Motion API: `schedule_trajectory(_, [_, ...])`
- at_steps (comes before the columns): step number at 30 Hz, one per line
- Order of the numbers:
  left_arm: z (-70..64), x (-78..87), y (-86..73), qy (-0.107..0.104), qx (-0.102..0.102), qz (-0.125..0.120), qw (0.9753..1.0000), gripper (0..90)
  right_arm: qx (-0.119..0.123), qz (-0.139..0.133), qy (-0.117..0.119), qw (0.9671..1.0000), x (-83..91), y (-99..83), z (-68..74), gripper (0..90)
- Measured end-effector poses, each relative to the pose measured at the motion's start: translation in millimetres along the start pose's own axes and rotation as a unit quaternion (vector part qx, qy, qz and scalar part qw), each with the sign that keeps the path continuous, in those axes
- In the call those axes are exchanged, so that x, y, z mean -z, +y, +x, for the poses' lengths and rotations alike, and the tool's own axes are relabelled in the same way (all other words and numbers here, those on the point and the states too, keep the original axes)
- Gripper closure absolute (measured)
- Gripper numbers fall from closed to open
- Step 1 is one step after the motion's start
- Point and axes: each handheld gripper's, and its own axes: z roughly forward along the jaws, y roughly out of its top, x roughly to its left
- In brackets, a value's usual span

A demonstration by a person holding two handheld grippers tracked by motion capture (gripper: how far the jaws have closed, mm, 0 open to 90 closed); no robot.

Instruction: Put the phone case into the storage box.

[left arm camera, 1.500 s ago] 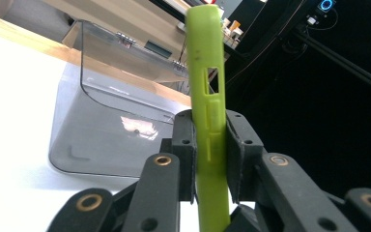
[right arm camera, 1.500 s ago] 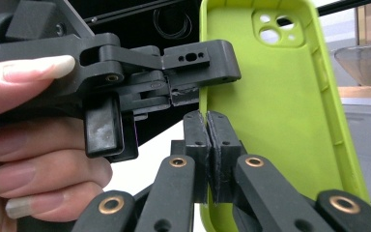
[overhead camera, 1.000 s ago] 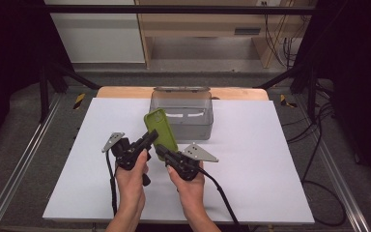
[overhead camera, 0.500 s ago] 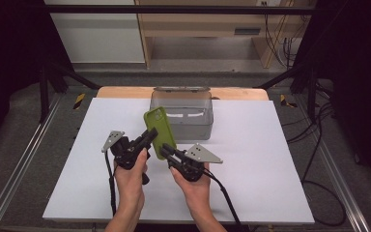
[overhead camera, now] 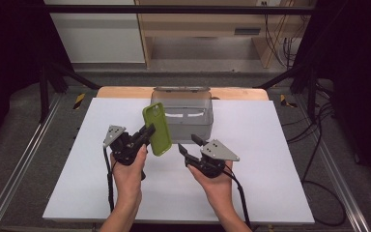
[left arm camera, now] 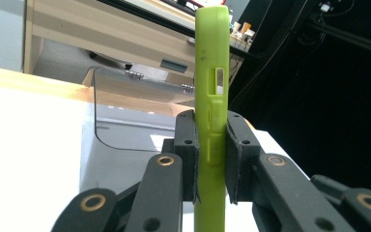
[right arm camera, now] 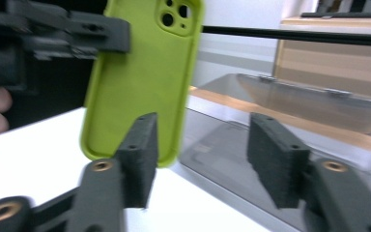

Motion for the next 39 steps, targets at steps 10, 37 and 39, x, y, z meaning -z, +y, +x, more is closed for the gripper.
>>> schedule_trajectory(10, [-5.0, -6.1, 12.1, 0.007, -0.029, 0.017, 0.9994, 77.8, 0.030, 0.043, -0.034, 0.9980, 11.8, 9.4, -25.3, 10.2])
schedule_trajectory(37, [-13.1, -20.2, 69.1, 0.032, -0.094, 0.052, 0.9937, 77.8, 0.018, 0.021, -0.087, 0.9958, 75.7, -18.6, -79.7, 3.4])
schedule_trajectory(39, [-14.3, -23.8, 73.6, 0.033, -0.089, 0.056, 0.9939, 77.8, 0.015, 0.018, -0.092, 0.9955, 81.1, -25.6, -83.6, 3.1])
